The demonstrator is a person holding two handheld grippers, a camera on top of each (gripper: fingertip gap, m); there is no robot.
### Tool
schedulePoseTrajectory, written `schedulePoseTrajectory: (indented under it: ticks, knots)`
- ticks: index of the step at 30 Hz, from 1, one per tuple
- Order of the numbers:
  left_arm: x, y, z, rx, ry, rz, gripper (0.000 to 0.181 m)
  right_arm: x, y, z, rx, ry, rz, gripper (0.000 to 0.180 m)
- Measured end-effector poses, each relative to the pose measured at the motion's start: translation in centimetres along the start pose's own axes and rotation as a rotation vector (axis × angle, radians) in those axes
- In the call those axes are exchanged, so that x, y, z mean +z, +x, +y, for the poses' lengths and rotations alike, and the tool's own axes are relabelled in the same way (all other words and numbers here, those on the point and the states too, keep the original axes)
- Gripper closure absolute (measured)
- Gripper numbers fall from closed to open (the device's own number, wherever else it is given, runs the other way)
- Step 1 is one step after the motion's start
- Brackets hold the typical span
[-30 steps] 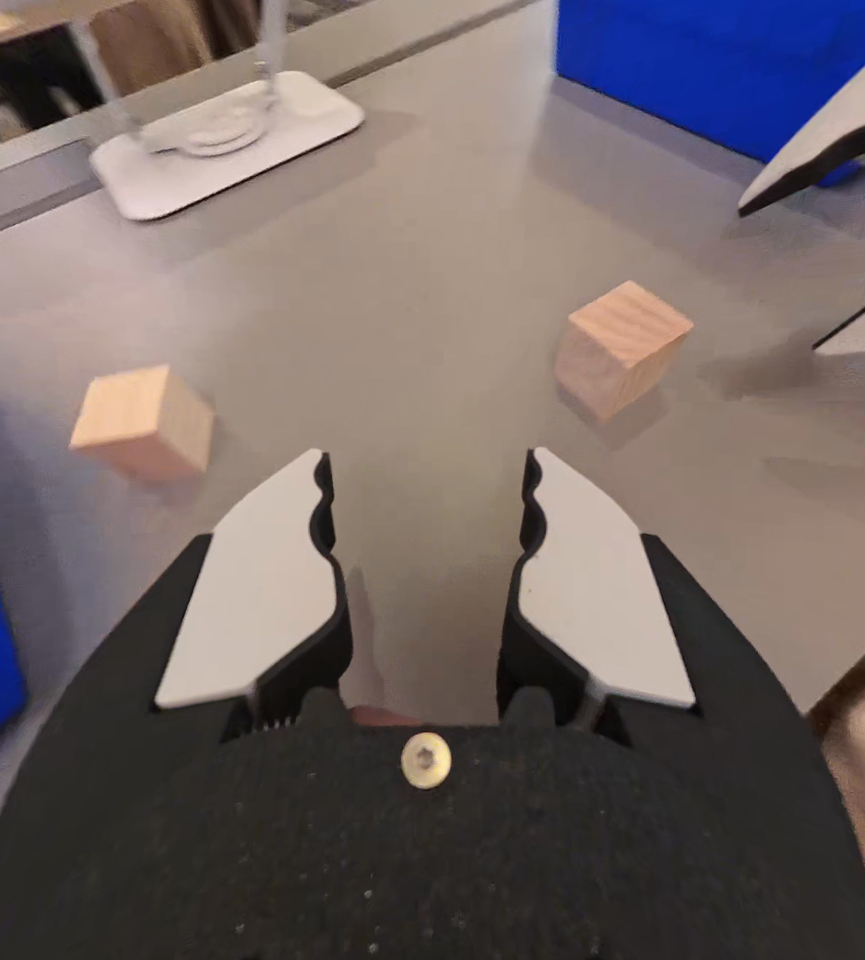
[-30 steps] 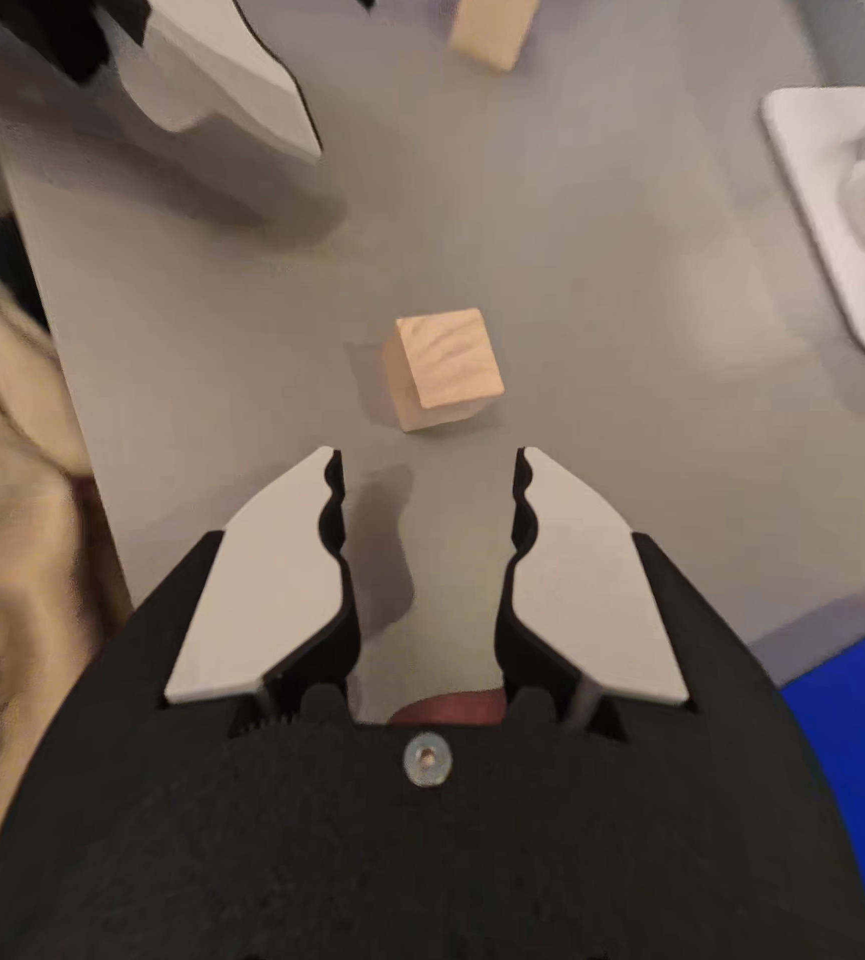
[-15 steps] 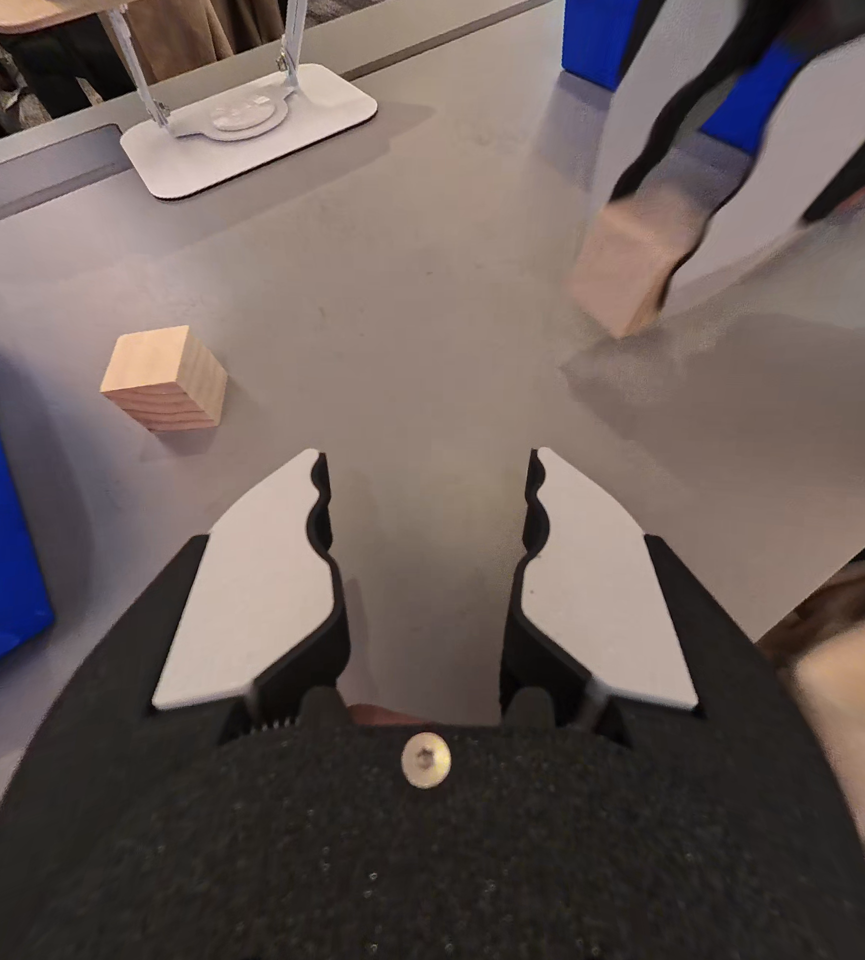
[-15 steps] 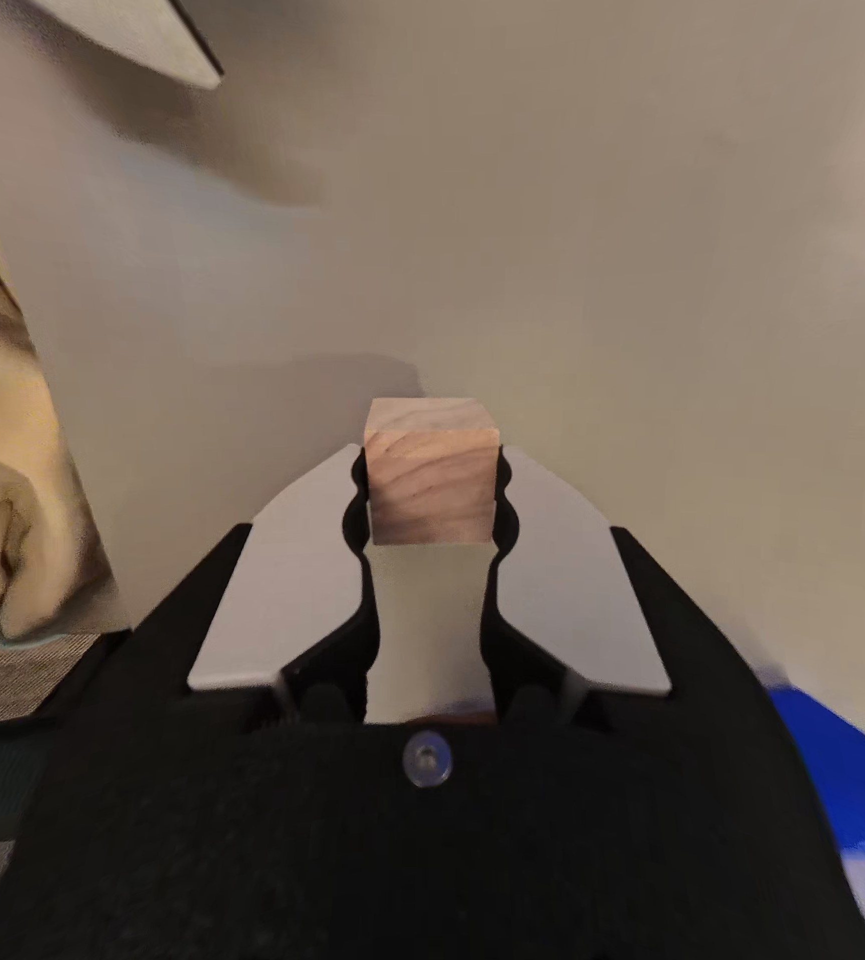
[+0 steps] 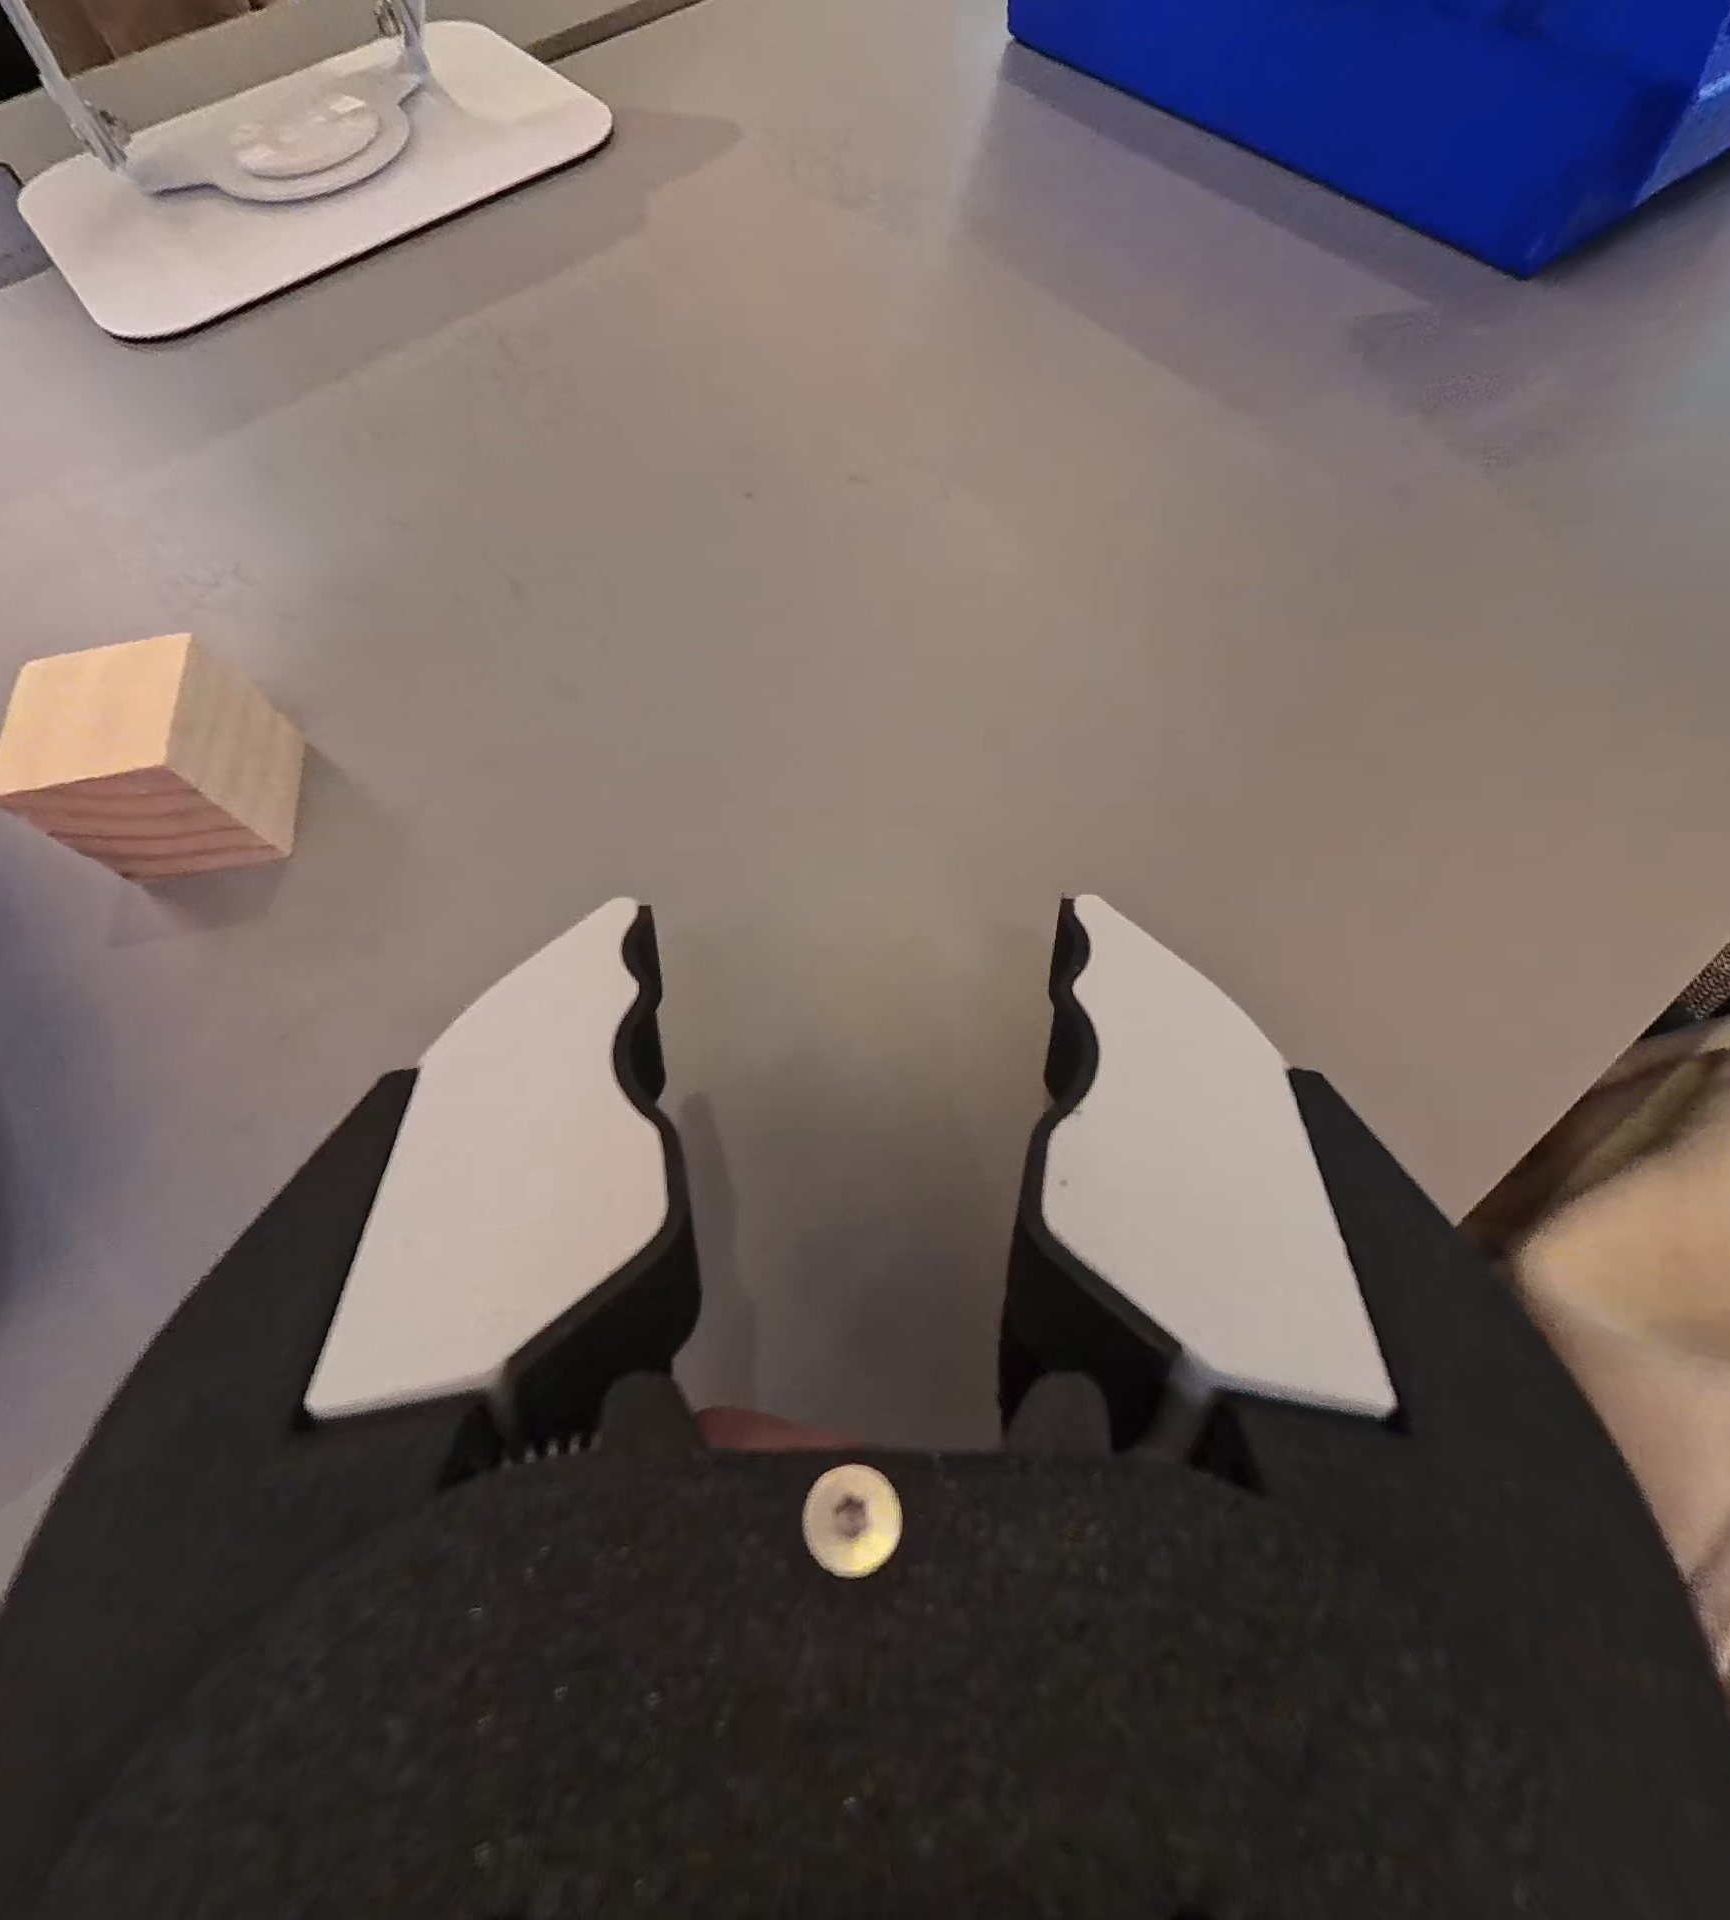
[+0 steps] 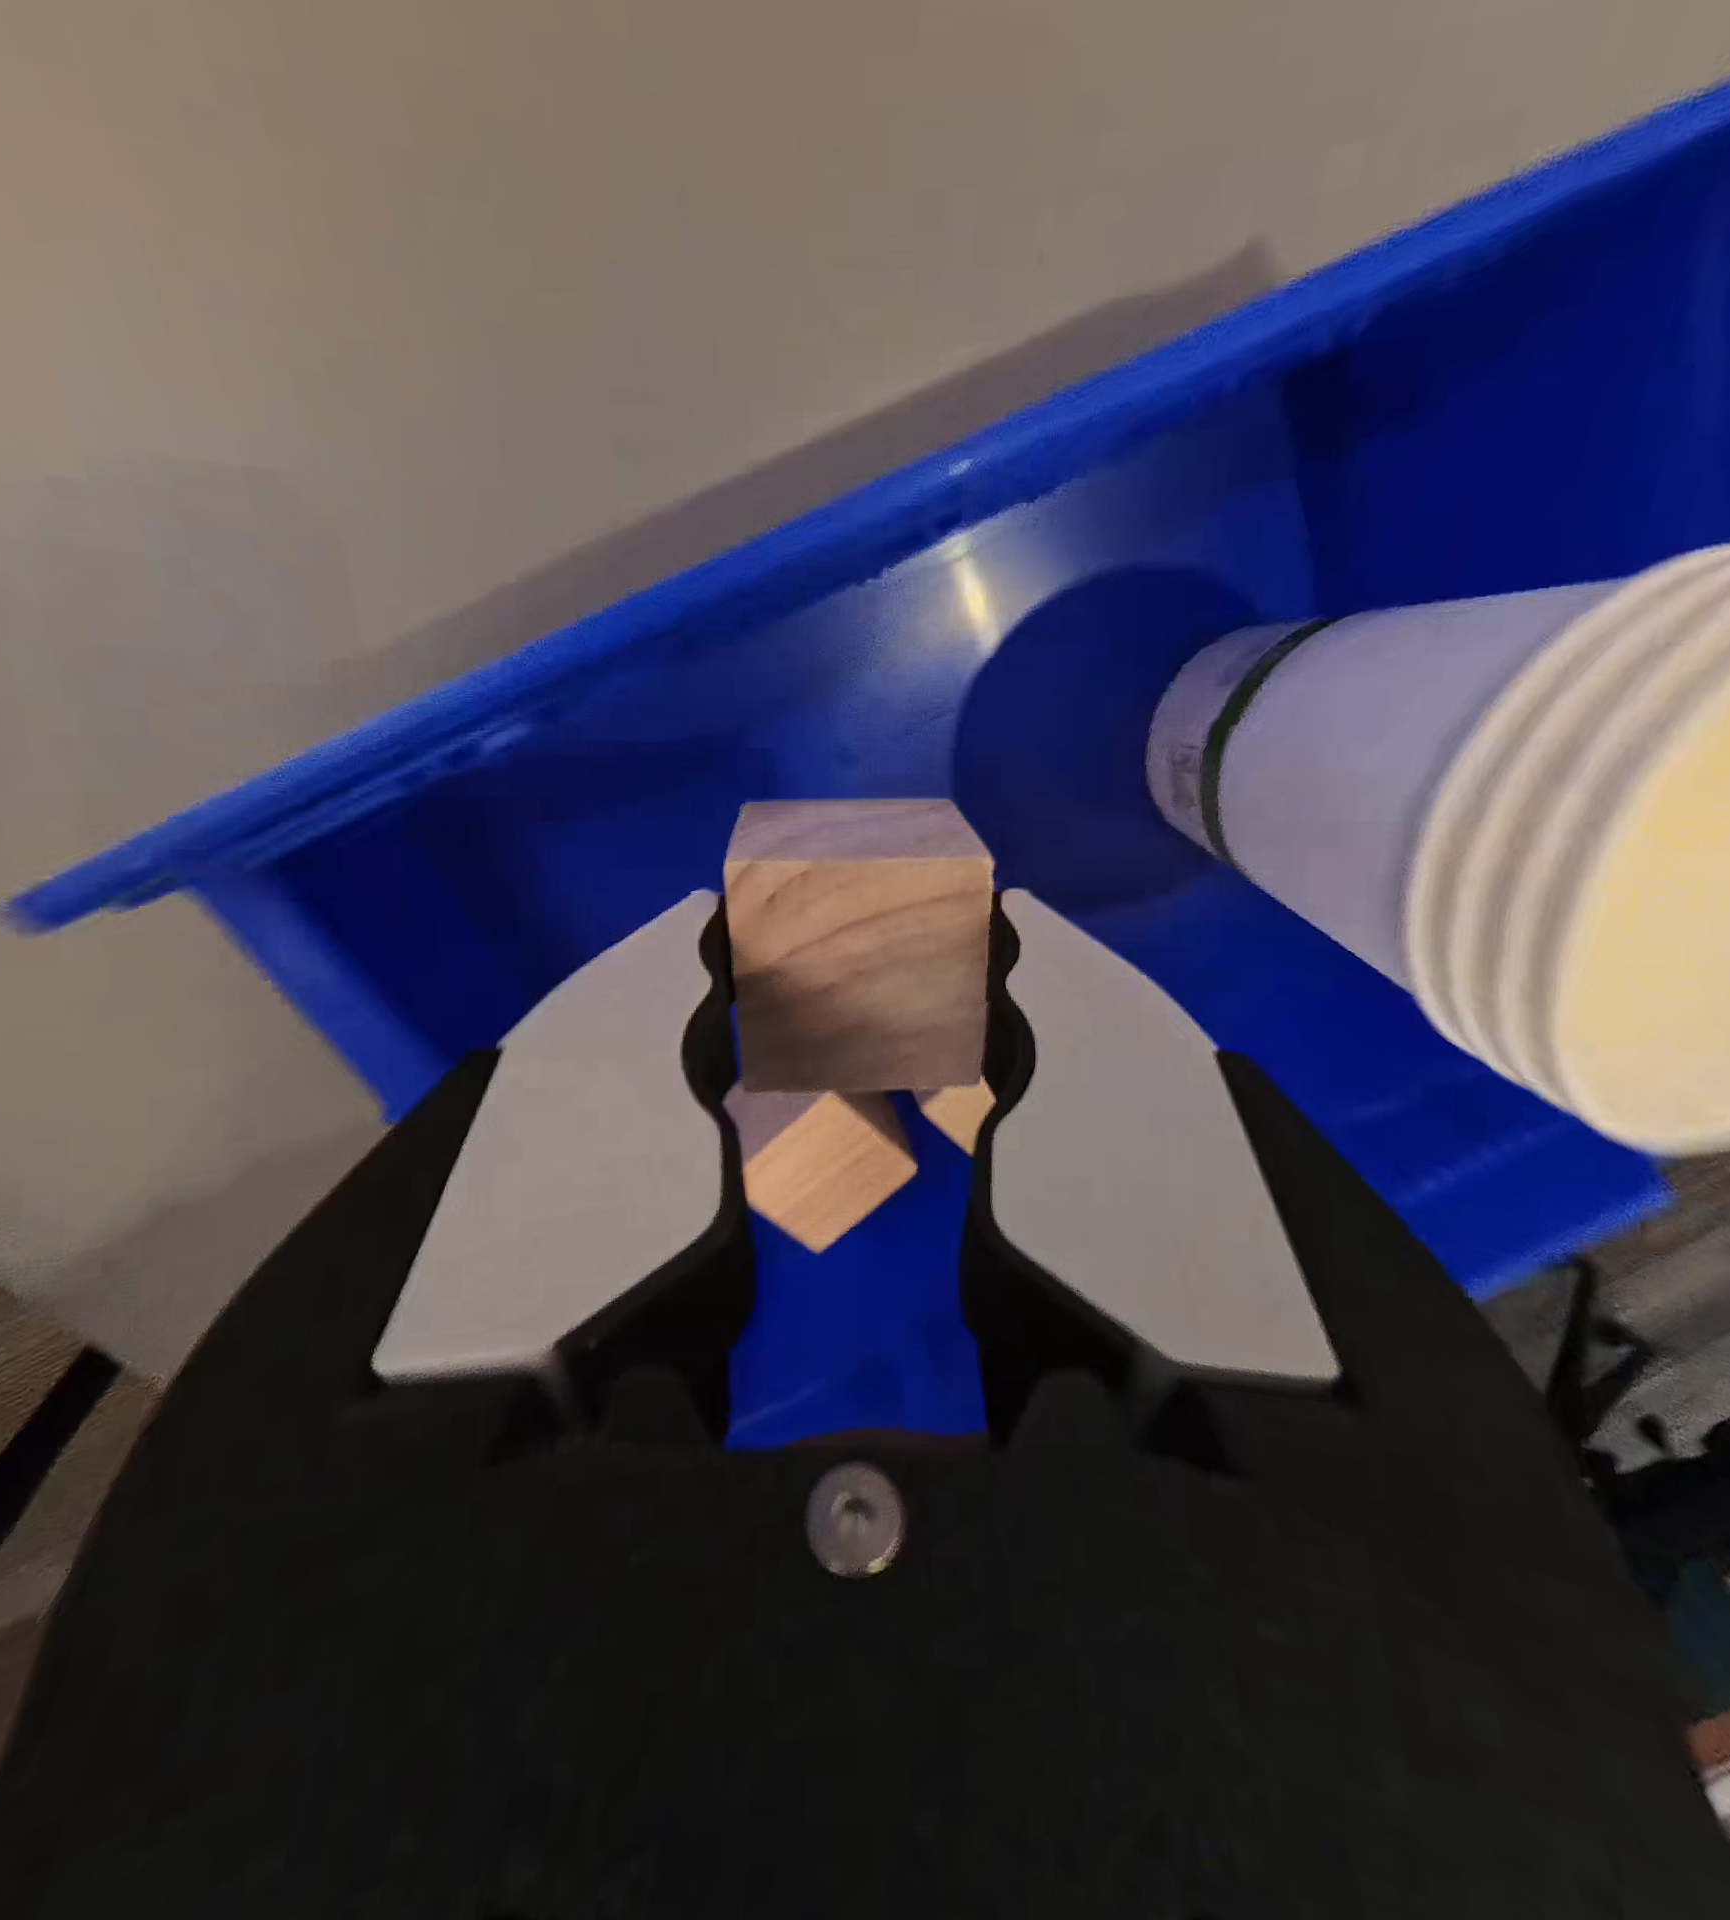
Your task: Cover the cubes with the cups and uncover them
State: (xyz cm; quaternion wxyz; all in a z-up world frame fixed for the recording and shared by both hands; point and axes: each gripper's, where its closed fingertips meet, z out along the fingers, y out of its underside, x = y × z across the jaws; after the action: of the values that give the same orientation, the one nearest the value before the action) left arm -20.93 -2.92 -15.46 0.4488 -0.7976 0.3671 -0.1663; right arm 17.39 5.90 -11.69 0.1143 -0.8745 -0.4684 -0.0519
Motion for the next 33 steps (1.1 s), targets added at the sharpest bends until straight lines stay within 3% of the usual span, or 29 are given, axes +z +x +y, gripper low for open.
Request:
schedulePoseTrajectory:
  ticks: [1,6,11,14,17,19,22,26,31,33]
  knots:
    - [0.0,0.1,0.1,0.001,-0.004,0.003,0.109,1.5,0.2,0.2,0.012,-0.031,-0.020,0.134]
    - [-0.2,-0.4,0.1,-0.001,-0.001,-0.029,0.108,6.0,0.4,0.0,0.035,-0.059,-0.077,0.135]
    - [-0.1,-1.4,0.3,-0.026,-0.007,-0.047,0.107,6.4,0.6,-0.1,0.071,-0.017,-0.079,0.128]
    - [-0.1,-3.0,0.4,-0.031,-0.002,-0.105,0.107,2.5,0.9,-0.9,0.149,0.113,0.020,0.118]
    - [-0.4,-6.4,0.4,-0.086,-0.002,-0.219,0.105,-5.0,-0.6,-3.2,0.240,0.474,0.255,0.108]
    - [-0.3,-8.9,0.4,-0.153,-0.014,-0.283,0.104,-9.1,-3.4,-3.4,0.415,0.688,0.356,0.122]
    - [1.3,-11.6,0.0,-0.236,-0.043,-0.296,0.102,-10.4,-12.2,-6.2,0.441,0.943,0.174,0.115]
    - [4.0,-15.5,0.2,-0.208,-0.139,-0.385,0.100,-7.7,-23.8,-10.4,0.287,1.054,-0.184,0.113]
    - [6.7,-17.9,0.5,-0.213,-0.208,-0.429,0.100,-5.0,-30.0,-12.0,0.205,1.044,-0.453,0.122]
    - [7.3,-17.3,0.5,-0.194,-0.219,-0.377,0.118,-4.4,-31.0,-11.9,0.201,1.042,-0.519,0.123]
